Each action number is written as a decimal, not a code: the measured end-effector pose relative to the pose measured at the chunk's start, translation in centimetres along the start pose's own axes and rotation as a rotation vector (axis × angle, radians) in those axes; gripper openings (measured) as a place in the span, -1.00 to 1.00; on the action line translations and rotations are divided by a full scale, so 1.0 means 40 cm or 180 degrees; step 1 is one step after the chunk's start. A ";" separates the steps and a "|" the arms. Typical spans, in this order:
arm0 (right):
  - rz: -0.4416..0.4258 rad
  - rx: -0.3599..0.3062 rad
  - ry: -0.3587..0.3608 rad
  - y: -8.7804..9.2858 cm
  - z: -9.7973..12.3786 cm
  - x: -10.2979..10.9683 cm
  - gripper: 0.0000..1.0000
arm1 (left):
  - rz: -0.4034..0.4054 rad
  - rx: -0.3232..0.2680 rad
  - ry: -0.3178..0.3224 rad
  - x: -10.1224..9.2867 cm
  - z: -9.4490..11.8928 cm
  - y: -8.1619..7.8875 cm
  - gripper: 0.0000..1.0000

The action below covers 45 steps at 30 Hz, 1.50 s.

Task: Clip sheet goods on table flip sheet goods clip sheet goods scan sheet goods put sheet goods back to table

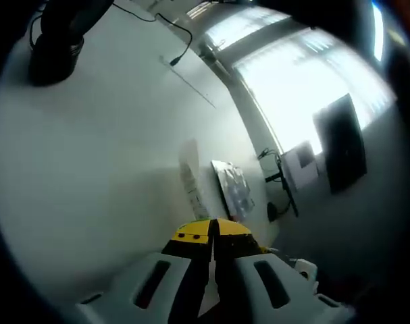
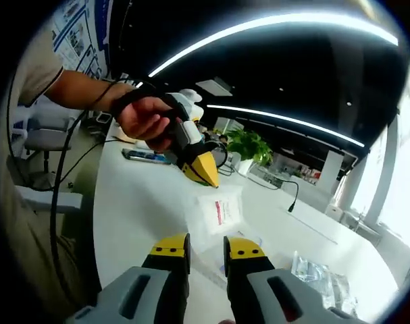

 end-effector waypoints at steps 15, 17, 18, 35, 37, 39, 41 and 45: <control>-0.0144 0.0087 0.0057 -0.014 -0.068 0.017 -0.58 | 0.0104 -0.0089 0.0088 -0.034 0.003 0.028 -1.00; -0.0149 0.0086 0.0148 -0.016 -0.068 0.012 -0.59 | 0.0092 -0.0113 0.0069 -0.037 0.005 0.030 -1.00; -0.0162 0.0096 0.0181 -0.017 -0.069 0.010 -0.59 | 0.0089 -0.0121 0.0062 -0.037 0.005 0.030 -1.00; 0.0127 0.0333 0.0623 -0.030 -0.111 0.025 -0.83 | 0.0156 -0.0201 0.0131 -0.050 0.001 0.026 -1.00; 0.0090 0.0337 0.0641 -0.029 -0.112 0.027 -0.87 | 0.0141 -0.0190 0.0155 -0.056 -0.003 0.030 -1.00; 0.0089 0.0368 0.0704 -0.028 -0.108 0.025 -1.00 | 0.0134 -0.0181 0.0163 -0.056 -0.008 0.029 -1.00; 0.0028 0.0371 0.0763 -0.026 -0.104 0.020 -1.00 | 0.0140 -0.0181 0.0171 -0.054 -0.013 0.029 -1.00; -0.0085 0.0328 0.0761 -0.022 -0.100 0.018 -1.00 | 0.0122 -0.0188 0.0198 -0.059 -0.017 0.031 -1.00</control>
Point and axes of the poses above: the point that each gripper's makers call its tool centre point, and the gripper's own axes: z roughly backward along the fingers, x roughly to its left, y roughly out of its underside, the point moved 8 cm from there along z, roughly backward along the fingers, and after that the axes turned 5 degrees about -y, right-handed, at the moved point
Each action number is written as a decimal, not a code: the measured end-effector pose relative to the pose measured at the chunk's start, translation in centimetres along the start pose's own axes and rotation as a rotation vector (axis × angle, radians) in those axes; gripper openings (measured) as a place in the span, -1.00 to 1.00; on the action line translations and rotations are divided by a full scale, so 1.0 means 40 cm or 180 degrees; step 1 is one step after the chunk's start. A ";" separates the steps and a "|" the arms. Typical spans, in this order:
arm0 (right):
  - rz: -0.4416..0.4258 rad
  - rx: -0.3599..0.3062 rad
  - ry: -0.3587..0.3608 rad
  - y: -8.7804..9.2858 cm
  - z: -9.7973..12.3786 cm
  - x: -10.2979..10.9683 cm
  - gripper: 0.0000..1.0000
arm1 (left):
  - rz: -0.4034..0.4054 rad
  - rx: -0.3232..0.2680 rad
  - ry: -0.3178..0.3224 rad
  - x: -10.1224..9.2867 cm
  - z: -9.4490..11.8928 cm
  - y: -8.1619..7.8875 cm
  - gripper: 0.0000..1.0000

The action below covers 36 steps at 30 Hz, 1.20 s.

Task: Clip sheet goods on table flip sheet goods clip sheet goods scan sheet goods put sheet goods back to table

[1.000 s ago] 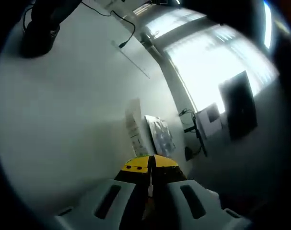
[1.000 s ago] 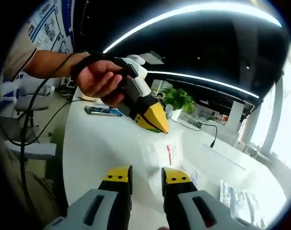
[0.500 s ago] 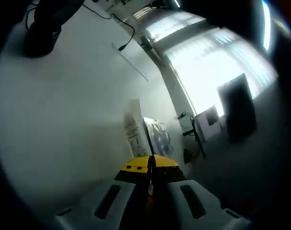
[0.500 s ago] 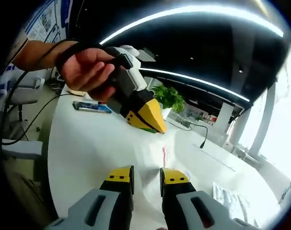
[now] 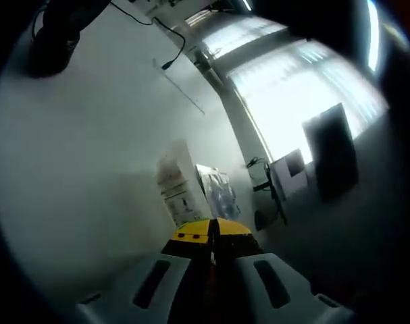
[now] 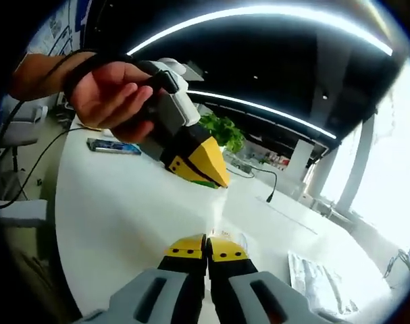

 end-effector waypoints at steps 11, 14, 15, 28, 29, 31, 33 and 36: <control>-0.0371 -0.0041 0.0058 0.007 0.010 -0.023 -1.00 | -0.0635 -0.0234 -0.0033 -0.009 0.004 -0.008 -1.00; -0.0463 -0.0079 0.0064 0.004 0.015 -0.028 -1.00 | -0.0743 -0.0314 -0.0028 -0.012 0.009 -0.013 -1.00; -0.0493 -0.0094 0.0074 0.002 0.016 -0.030 -1.00 | -0.0783 -0.0341 -0.0026 -0.014 0.010 -0.013 -1.00; -0.0834 -0.0192 0.0065 0.001 0.028 -0.056 -1.00 | -0.0998 -0.0714 0.0031 -0.006 0.042 -0.015 -1.00; -0.0863 -0.0203 0.0064 0.000 0.029 -0.059 -1.00 | -0.1000 -0.0728 0.0032 -0.003 0.043 -0.013 -1.00; -0.0909 -0.0220 0.0080 -0.004 0.030 -0.066 -1.00 | -0.1019 -0.0759 0.0021 0.003 0.045 -0.009 -1.00; -0.0944 -0.0234 0.0098 -0.007 0.033 -0.072 -1.00 | -0.1045 -0.0799 0.0003 0.011 0.048 -0.006 -1.00; -0.0992 -0.0284 0.0150 -0.013 0.041 -0.081 -1.00 | -0.1070 -0.0853 -0.0006 0.021 0.052 -0.003 -1.00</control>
Point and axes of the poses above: the point that each gripper's makers call its tool centre point, and the gripper's own axes: z roughly backward along the fingers, x roughly to its left, y roughly out of its underside, the point moved 8 cm from there along z, roughly backward along the fingers, and after that the axes turned 5 degrees about -y, right-handed, at the moved point
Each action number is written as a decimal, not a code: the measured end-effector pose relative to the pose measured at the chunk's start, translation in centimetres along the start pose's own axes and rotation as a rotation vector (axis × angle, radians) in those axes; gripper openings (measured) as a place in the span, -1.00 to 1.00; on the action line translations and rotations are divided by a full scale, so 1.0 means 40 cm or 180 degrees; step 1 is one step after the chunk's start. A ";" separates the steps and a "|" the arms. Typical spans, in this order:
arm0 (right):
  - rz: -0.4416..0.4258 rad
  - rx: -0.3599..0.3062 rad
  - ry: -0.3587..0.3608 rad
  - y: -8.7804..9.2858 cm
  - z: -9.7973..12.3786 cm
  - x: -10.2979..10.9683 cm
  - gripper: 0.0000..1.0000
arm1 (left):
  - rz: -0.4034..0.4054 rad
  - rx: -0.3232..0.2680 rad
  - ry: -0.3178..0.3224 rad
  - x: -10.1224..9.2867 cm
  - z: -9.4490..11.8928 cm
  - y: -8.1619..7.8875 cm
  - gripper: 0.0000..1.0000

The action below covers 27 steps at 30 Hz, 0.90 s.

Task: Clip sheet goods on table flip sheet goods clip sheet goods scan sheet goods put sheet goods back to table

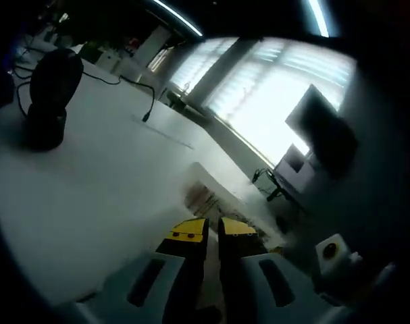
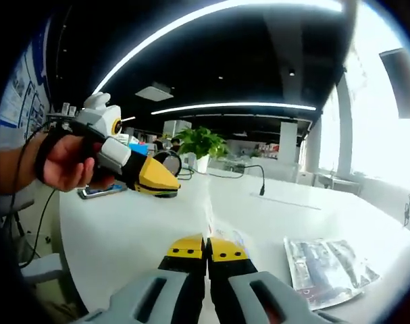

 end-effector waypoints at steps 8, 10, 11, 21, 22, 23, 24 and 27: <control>-0.0125 -0.0140 0.0132 -0.030 0.021 -0.032 -1.00 | -0.0258 -0.0079 -0.0103 0.025 0.006 0.014 -1.00; -0.0141 -0.0167 0.0156 -0.035 0.024 -0.040 -1.00 | -0.0311 -0.0101 -0.0131 0.032 0.007 0.017 -1.00; -0.0158 -0.0185 0.0176 -0.038 0.026 -0.044 -1.00 | -0.0355 -0.0114 -0.0152 0.036 0.008 0.019 -1.00; -0.0359 -0.0337 0.0353 -0.056 0.051 -0.088 -1.00 | -0.0655 -0.0183 -0.0317 0.077 0.011 0.040 -1.00; -0.0389 -0.0342 0.0355 -0.056 0.053 -0.092 -1.00 | -0.0737 -0.0192 -0.0348 0.082 0.012 0.040 -1.00; -0.0413 -0.0346 0.0359 -0.056 0.054 -0.096 -1.00 | -0.0857 -0.0228 -0.0402 0.088 0.012 0.040 -0.99; -0.0448 -0.0352 0.0367 -0.055 0.054 -0.099 -1.00 | -0.0952 -0.0263 -0.0437 0.093 0.012 0.040 -0.98; -0.0523 -0.0374 0.0382 -0.056 0.059 -0.107 -1.00 | -0.1082 -0.0284 -0.0491 0.103 0.013 0.049 -0.96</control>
Point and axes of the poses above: the point that each gripper's makers call its tool centre point, and the gripper's own axes: z roughly backward along the fingers, x roughly to its left, y roughly out of its underside, the point moved 8 cm from there along z, roughly backward along the fingers, and after that the axes turned 5 degrees about -y, right-handed, at the moved point
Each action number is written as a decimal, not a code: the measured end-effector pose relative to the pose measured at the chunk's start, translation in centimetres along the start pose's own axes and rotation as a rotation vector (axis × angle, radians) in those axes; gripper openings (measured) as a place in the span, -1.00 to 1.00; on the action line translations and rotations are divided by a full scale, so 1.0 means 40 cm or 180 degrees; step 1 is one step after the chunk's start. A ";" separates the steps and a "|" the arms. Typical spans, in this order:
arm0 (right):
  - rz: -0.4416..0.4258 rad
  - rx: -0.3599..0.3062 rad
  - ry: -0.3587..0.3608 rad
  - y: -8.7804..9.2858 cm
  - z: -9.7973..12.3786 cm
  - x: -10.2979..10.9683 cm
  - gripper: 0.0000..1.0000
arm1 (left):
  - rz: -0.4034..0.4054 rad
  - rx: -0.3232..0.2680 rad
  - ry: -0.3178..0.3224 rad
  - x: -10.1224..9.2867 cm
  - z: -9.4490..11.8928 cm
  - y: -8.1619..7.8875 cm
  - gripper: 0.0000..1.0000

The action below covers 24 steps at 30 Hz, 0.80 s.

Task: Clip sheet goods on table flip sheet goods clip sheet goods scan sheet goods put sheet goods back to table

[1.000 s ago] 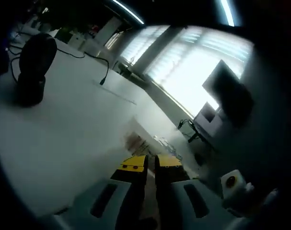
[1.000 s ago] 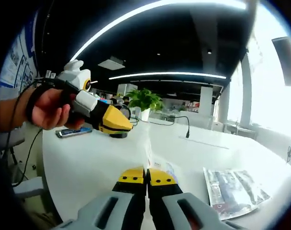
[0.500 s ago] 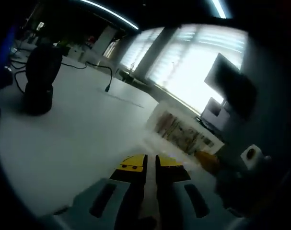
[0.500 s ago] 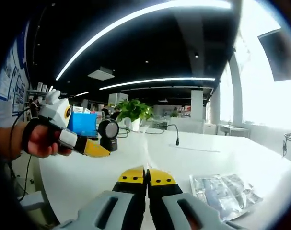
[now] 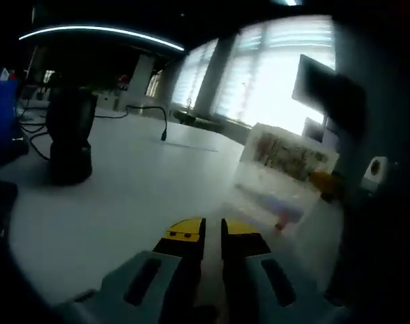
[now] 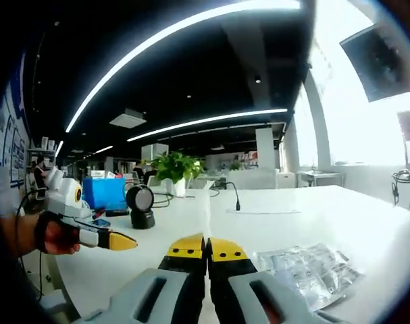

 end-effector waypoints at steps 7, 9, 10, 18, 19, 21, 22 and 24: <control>-0.0235 -0.0092 0.0056 -0.010 0.008 -0.025 -1.00 | -0.0067 -0.0019 -0.0087 0.018 -0.002 0.020 -0.96; -0.0294 -0.0116 0.0071 -0.014 0.011 -0.035 -1.00 | -0.0162 -0.0064 -0.0168 0.027 -0.003 0.021 -0.96; -0.0342 -0.0134 0.0090 -0.016 0.014 -0.041 -1.00 | -0.0181 -0.0066 -0.0191 0.032 -0.003 0.023 -0.96; -0.0643 -0.0263 0.0211 -0.032 0.036 -0.095 -1.00 | -0.0362 -0.0076 -0.0271 0.051 -0.013 0.044 -0.94; -0.0689 -0.0278 0.0236 -0.033 0.039 -0.103 -1.00 | -0.0363 -0.0081 -0.0280 0.056 -0.015 0.046 -0.94; -0.0750 -0.0301 0.0264 -0.036 0.045 -0.117 -1.00 | -0.0359 -0.0065 -0.0318 0.067 -0.018 0.052 -0.94; -0.0781 -0.0313 0.0275 -0.037 0.048 -0.124 -1.00 | -0.0364 -0.0066 -0.0333 0.073 -0.018 0.054 -0.94; -0.0860 -0.0339 0.0290 -0.039 0.055 -0.137 -1.00 | -0.0332 -0.0061 -0.0349 0.079 -0.016 0.054 -0.94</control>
Point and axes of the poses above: the point that each gripper's makers call its tool centre point, and the gripper's own axes: z roughly backward along the fingers, x roughly to its left, y roughly out of its underside, the point moved 8 cm from there along z, roughly backward along the fingers, and after that the axes turned 5 degrees about -y, right-handed, at the moved point
